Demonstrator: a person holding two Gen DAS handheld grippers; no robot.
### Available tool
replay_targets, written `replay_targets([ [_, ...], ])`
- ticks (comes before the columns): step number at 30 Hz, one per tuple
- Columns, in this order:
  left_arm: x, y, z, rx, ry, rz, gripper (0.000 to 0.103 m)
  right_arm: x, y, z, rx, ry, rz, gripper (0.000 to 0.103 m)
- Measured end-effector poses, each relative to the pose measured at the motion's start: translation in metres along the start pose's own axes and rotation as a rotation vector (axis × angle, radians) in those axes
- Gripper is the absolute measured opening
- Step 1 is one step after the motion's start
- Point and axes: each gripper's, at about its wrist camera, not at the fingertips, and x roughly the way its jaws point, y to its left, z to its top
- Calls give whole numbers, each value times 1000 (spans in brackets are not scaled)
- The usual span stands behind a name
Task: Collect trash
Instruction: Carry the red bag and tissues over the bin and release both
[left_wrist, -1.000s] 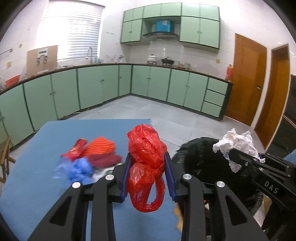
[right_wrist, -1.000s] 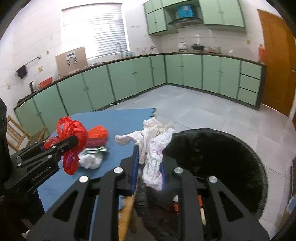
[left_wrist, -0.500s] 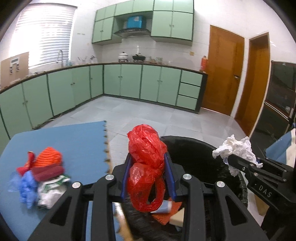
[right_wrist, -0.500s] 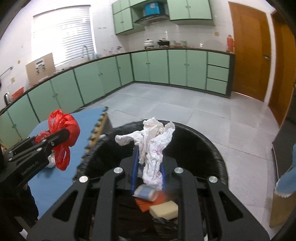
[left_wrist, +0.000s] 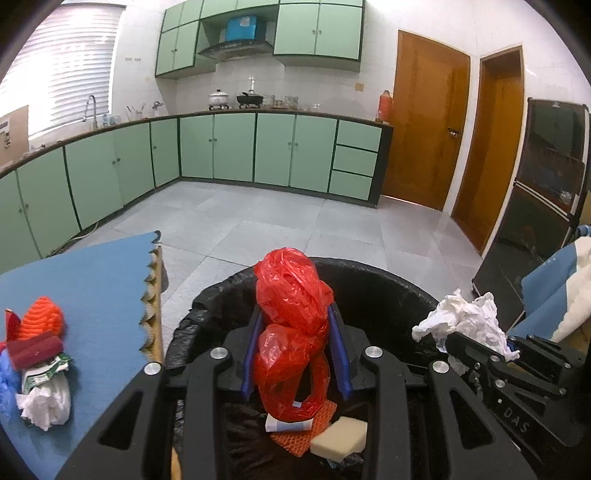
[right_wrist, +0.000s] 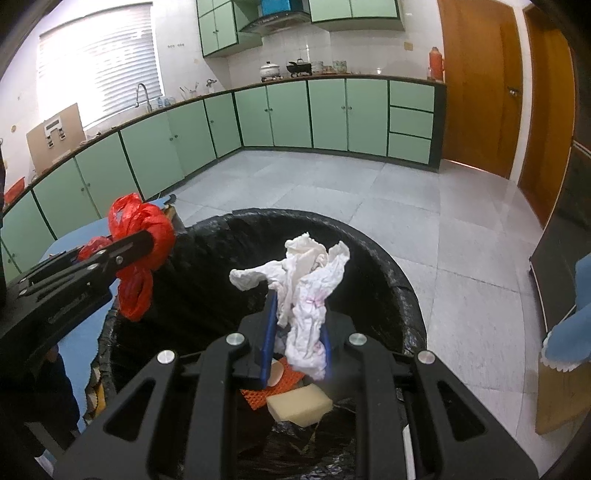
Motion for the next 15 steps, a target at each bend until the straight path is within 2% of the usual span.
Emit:
replay_targets([
  [5,12,-3,0,6,28,-14,36,5,-5,-3,13,13,-16,24],
  [7,14,-2,0,1,39,-28,47,8,-10,-2,17,20,-26,34],
  [9,14,0,3,-2,37,-27,56,8,-13,-3,20,18,-44,56],
  [10,13,1,4,-5,33,-25,58,9,-14,-2,21,17,-51,60],
  [12,8,5,6,-11,22,-24,60,7,-15,-2,21,7,-64,78],
  [14,2,10,10,-17,5,-12,64,5,-15,-3,23,-9,-80,90],
  [15,-1,14,12,-22,-3,-6,66,3,-14,-2,28,-21,-88,93],
])
